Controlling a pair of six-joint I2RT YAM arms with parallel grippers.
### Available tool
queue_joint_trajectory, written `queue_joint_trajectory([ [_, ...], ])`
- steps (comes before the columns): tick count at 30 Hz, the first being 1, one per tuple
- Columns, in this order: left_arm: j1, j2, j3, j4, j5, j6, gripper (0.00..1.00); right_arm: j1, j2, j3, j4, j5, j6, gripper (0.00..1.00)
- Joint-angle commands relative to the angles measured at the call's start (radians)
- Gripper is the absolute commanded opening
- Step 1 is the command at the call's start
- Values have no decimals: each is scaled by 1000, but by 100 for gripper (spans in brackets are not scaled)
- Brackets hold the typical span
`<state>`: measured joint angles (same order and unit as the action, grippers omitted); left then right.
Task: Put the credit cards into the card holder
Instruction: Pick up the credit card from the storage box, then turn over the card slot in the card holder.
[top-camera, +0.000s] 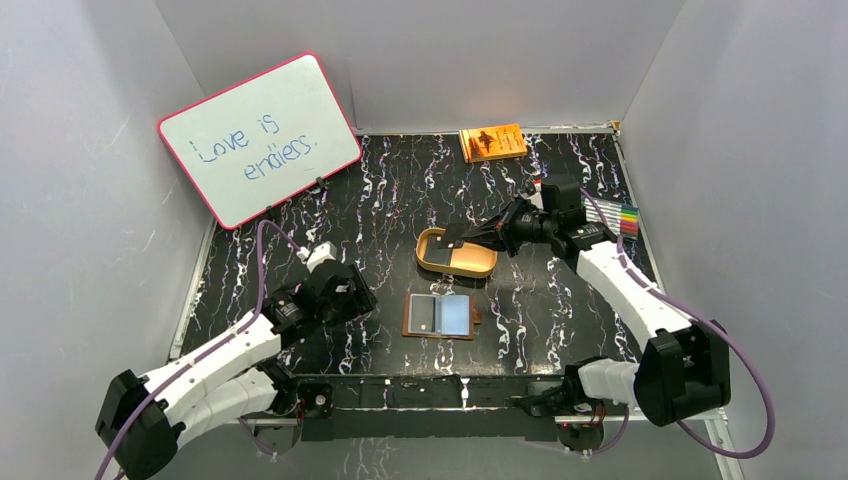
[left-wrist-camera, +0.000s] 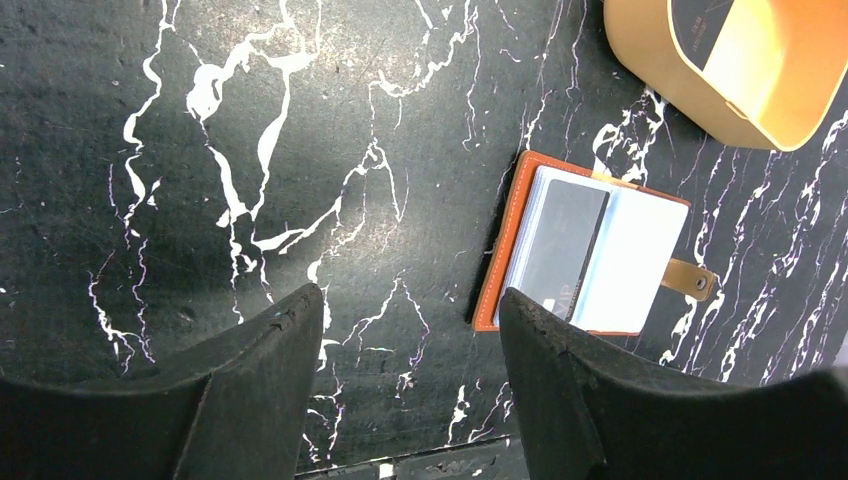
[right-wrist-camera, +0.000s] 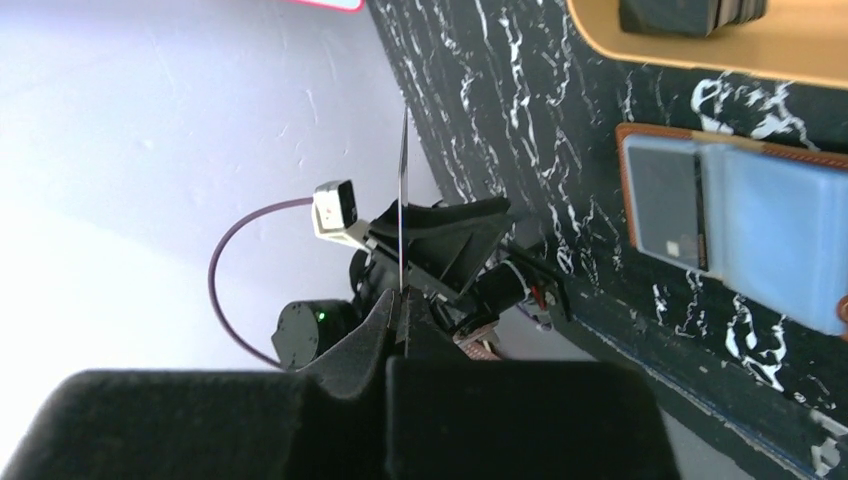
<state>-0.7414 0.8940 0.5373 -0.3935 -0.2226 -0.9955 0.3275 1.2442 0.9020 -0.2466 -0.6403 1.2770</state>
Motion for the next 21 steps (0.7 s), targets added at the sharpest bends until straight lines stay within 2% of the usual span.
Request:
queue_joint_trajectory([
  [1, 7, -30, 29, -36, -31, 15, 62, -2, -53, 25, -2, -87, 26, 0],
  [4, 6, -39, 40, -36, -15, 36, 62, -1, -66, 106, -91, -32, -142, 0],
  [7, 6, -41, 59, -12, 52, 82, 62, 52, -56, 243, -388, 154, -451, 0],
  [9, 6, -35, 71, 24, 127, 118, 62, 103, -134, 205, -433, 232, -560, 0],
  [14, -35, 7, 88, 96, 199, 98, 67, 161, -296, -1, -470, 297, -695, 0],
  [21, -165, 208, 185, 162, 144, 65, 73, 196, -426, -264, -348, 278, -671, 0],
])
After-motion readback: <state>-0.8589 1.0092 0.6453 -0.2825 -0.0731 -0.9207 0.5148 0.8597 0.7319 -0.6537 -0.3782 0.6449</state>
